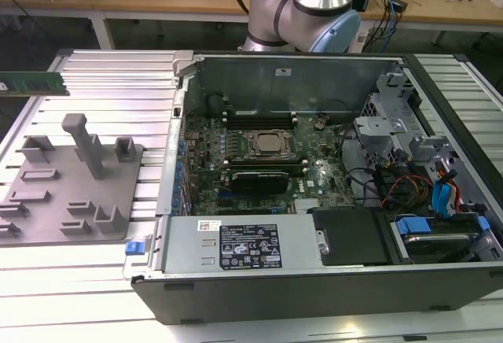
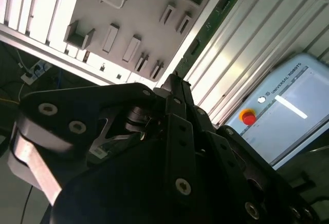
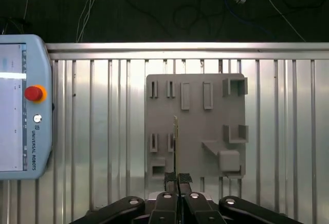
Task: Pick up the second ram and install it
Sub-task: 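Pick up the second ram and move it above second insertion slot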
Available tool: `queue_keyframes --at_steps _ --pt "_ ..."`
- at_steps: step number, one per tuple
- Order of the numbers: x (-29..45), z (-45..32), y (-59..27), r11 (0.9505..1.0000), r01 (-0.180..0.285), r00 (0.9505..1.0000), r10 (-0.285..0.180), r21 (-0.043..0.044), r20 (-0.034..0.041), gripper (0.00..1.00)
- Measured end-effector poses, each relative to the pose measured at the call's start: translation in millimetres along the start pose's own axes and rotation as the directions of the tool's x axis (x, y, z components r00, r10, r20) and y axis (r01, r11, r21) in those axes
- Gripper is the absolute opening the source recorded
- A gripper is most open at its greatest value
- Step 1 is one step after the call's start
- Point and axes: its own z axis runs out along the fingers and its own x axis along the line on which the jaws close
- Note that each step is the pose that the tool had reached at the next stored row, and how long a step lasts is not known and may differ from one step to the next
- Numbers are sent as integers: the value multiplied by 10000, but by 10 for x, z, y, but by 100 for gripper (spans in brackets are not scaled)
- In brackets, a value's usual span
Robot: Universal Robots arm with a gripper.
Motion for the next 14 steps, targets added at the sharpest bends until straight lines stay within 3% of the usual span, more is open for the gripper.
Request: queue_keyframes --at_steps 5,10,14 --pt "1 -7 -181 10000 1 10000 -1 -1 0 9" --pt "2 -19 -527 10000 0 10000 0 0 0 9" --pt "2 -26 -723 10000 0 10000 0 0 0 9"
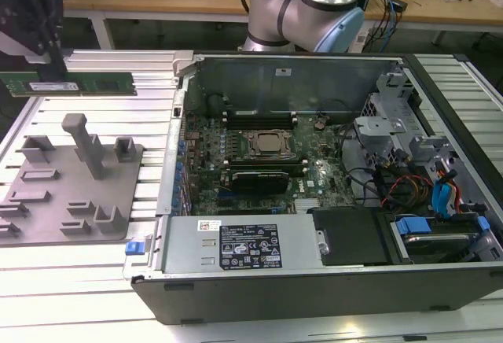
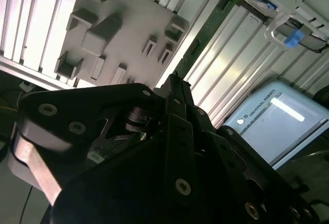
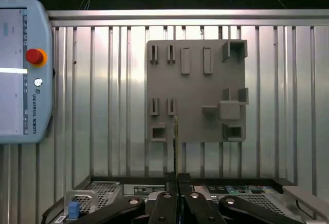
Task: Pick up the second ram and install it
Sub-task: 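Pick up the second ram and move it above second insertion slot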
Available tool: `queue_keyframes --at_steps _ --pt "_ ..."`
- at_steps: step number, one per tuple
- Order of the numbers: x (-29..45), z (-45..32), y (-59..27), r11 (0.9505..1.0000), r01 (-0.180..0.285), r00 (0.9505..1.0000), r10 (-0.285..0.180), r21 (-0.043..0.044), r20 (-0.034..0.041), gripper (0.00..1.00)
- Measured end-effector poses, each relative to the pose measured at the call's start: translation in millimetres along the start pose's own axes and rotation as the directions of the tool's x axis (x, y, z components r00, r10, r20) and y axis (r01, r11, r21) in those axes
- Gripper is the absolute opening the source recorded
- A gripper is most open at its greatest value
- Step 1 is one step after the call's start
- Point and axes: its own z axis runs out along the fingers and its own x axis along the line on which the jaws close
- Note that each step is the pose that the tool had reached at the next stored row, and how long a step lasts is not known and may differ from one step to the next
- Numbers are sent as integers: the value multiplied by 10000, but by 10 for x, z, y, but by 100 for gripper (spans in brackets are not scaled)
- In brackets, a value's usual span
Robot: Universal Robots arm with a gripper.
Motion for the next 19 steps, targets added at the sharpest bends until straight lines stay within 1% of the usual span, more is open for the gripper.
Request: queue_keyframes --at_steps 2,4,5,7,9,10,11,12,13,14,15,16,17,19 --pt "0 -5 -117 10000 0 10000 0 0 -1 9" --pt "1 -7 -191 10000 1 10000 -1 0 0 9" --pt "1 -9 -259 10000 0 10000 0 0 -1 9" --pt "1 -12 -336 10000 -1 10000 1 -1 -1 9" --pt "2 -16 -449 10000 1 10000 -1 0 0 9" --pt "1 -17 -486 10000 0 10000 0 0 0 9" --pt "2 -19 -542 10000 -1 10000 1 0 0 9" --pt "2 -23 -635 10000 1 10000 -1 -1 -1 9" --pt "2 -24 -699 10000 -1 10000 1 0 1 9" --pt "3 -28 -807 10000 2 10000 -2 1 1 9" --pt "3 -30 -859 10000 0 10000 0 0 0 9" --pt "3 -32 -893 10000 -1 10000 1 -1 -1 9" --pt "3 -34 -955 10000 1 10000 -1 0 0 9" --pt "3 -38 -1112 10000 -1 10000 1 0 0 9"
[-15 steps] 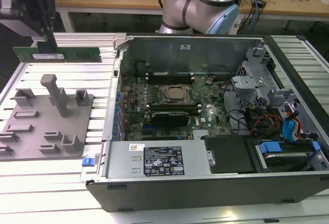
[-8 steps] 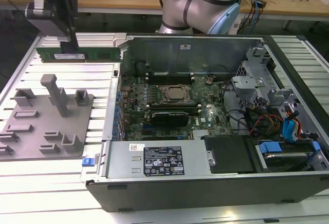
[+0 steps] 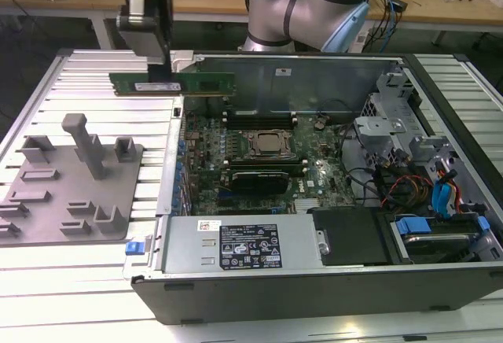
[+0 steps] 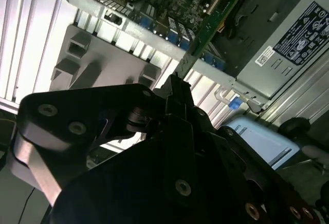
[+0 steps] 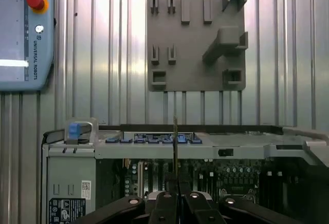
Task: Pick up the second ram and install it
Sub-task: 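Pick up the second ram and move it above second insertion slot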
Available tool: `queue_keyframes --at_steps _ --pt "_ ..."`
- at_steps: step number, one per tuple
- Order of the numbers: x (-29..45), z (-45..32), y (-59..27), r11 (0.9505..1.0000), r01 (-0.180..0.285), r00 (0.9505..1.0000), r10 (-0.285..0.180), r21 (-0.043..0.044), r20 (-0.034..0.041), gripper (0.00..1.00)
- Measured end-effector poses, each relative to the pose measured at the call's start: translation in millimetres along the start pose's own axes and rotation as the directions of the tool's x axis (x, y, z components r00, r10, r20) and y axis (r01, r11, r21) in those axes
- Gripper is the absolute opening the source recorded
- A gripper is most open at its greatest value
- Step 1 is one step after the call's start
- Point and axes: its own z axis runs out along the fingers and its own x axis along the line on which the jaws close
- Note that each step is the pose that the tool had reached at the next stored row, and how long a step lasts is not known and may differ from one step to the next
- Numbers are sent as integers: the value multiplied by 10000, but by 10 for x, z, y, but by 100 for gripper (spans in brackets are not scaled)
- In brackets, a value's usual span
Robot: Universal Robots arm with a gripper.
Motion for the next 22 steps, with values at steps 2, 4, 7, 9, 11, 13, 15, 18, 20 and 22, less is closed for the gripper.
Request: queue_keyframes --at_steps 2,4,7,9,11,13,15,18,20,22 --pt "1 -3 -178 10000 0 10000 0 -1 0 9" --pt "1 -3 -333 10000 0 10000 0 0 1 9" --pt "1 -1 -491 10000 0 10000 0 0 1 9" --pt "1 2 -619 10000 2 10000 -2 0 0 9" --pt "0 12 -741 10000 3 10000 -3 0 0 9" --pt "-35 32 -836 10000 1 10000 -1 0 -1 9" --pt "-95 54 -892 10000 2 10000 -2 0 0 9" --pt "-197 120 -990 10000 1 10000 -1 -1 0 9" --pt "-217 153 -1028 10000 1 10000 -1 -2 -1 9" --pt "-250 234 -1104 10000 2 10000 -2 -2 0 9"
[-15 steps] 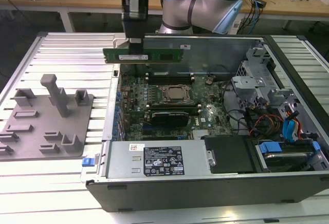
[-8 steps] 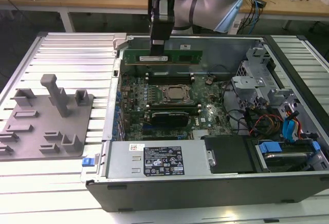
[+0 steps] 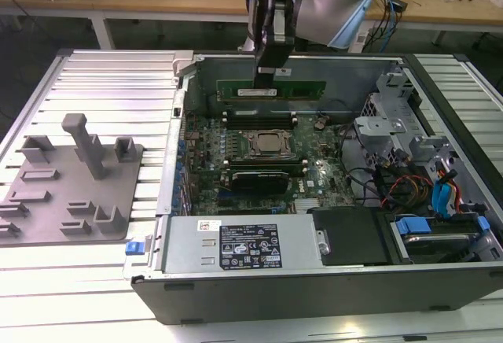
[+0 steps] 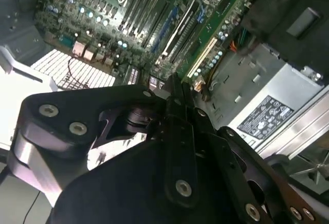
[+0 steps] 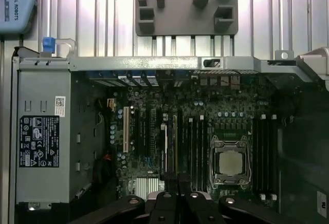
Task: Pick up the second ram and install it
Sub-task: 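Pick up the second ram and move it above second insertion slot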
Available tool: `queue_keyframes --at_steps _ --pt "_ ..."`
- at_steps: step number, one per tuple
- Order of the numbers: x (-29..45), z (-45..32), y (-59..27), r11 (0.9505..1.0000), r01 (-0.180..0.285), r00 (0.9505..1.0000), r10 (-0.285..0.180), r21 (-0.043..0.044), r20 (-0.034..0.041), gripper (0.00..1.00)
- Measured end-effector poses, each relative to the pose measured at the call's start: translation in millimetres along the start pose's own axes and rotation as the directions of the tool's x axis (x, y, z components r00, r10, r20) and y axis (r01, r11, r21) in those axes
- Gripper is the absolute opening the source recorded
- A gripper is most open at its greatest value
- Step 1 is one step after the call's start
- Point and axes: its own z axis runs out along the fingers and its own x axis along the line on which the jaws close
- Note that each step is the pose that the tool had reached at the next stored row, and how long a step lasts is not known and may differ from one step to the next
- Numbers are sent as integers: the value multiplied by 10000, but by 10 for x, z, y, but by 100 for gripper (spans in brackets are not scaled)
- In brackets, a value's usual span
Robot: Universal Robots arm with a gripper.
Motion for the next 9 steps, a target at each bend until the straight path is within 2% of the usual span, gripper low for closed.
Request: queue_keyframes --at_steps 6,9 --pt "-51 133 -102 10000 -1 10000 1 1 1 9" --pt "-89 235 -145 10000 -2 10000 2 1 2 9"
